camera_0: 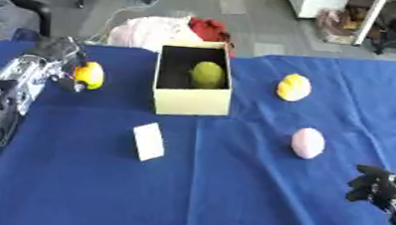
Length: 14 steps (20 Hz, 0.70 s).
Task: Pick up objects on the table and place them in the box.
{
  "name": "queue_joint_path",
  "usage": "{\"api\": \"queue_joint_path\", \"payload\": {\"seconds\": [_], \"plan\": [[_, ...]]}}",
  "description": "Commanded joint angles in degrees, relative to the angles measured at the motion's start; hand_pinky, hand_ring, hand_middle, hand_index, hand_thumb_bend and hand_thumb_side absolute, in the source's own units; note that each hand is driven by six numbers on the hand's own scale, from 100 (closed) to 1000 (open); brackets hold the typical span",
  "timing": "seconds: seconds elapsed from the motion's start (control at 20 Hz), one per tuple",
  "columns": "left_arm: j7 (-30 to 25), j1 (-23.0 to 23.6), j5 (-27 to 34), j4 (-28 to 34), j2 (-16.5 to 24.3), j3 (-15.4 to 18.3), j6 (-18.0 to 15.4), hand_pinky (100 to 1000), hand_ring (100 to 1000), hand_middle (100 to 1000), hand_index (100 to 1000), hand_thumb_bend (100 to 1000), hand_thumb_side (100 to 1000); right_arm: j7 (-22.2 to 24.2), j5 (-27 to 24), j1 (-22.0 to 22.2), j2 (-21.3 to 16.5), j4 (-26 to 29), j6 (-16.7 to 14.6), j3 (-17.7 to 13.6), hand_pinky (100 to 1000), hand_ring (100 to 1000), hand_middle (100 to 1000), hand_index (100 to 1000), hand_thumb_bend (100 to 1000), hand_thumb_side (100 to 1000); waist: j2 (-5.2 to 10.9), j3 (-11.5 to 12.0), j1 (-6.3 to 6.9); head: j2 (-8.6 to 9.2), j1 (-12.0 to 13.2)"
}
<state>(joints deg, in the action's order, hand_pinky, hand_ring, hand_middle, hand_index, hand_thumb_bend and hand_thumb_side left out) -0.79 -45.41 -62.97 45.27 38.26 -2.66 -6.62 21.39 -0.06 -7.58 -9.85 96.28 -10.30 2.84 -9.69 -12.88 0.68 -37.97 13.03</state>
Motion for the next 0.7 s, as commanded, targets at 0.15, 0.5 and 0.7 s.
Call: {"api": "queue_joint_path", "payload": {"seconds": [0.15,0.5,0.7], "plan": [[2.2,-1.1,3.3,5.0,2.5,-0.1,-1.2,523,329,301,427,343,100,-0.1,0.1,-0.5,-0.5,0.9,0.0,-0.5,657,602,628,837,100,789,0.98,0.1,0.74,0.26,0.1],[0.6,-1.7,11.7,19.3,3.1,-3.8,-4.4,529,326,297,420,316,100,0.1,0.1,-0.5,-0.5,0.9,0.0,-0.3,658,603,628,837,100,777,1.31,-0.1,0.79,0.14,0.2],[-2.3,-2.4,14.9,23.7,2.1,-6.3,-5.4,534,331,304,427,321,100,0.2,0.0,-0.5,-0.5,0.9,0.0,-0.2,658,603,628,837,100,778,1.53,-0.4,0.66,0.07,0.0]]}}
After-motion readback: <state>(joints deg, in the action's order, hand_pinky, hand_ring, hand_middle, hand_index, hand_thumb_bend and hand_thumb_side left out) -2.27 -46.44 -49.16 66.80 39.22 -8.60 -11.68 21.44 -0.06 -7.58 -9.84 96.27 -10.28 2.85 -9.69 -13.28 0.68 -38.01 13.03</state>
